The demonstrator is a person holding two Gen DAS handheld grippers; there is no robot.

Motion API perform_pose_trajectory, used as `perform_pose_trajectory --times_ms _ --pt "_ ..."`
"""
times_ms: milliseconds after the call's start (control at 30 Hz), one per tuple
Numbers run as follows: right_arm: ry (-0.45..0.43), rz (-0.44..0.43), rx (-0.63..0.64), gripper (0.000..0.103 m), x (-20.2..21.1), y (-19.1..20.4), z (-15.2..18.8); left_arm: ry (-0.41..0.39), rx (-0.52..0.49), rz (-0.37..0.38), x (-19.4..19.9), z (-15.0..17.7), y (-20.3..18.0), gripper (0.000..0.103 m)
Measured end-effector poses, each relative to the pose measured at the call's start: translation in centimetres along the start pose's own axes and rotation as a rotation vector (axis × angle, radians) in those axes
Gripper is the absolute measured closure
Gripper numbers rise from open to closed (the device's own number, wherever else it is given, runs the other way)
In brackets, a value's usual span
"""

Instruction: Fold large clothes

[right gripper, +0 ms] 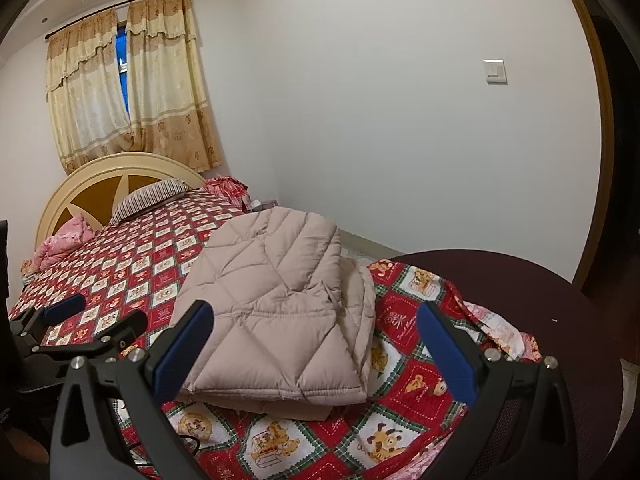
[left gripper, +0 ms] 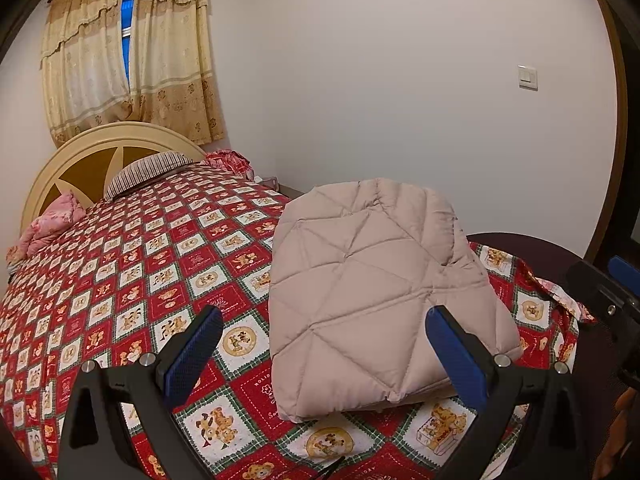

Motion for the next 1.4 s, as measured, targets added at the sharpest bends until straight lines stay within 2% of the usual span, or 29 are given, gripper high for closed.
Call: perform_pose_trajectory --times_ms 833,1133,1300,1400 --pt "-0.004 0.006 -0.005 0.000 0.3 0.1 0.1 -0.003 0.015 -0.006 -0.2 -0.3 0.4 0.001" --pt "-0.004 0.016 -0.008 0.000 0.6 0.2 0.3 0.002 0.026 -0.056 -0.5 -0.5 1.3 0.001" --pt "-0.003 0.018 -0.009 0.000 0.6 0.3 0.5 0.004 0.058 -0.008 -0.8 -0.4 1.9 0.001" --pt "0.000 0.023 -0.015 0.000 0.5 0.2 0.9 0.017 0.065 -0.022 -1.2 -0.3 2.6 0.001"
Point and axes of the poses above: each gripper's, at about its wrist camera, not at the fingertips, and x roughly against the way its jaws point, y to its left, z to its underside, the point moved 6 cm from there along -x, roughly the way its jaws point, and after that the axes turned 2 degrees about -z, right-handed, at the moved point
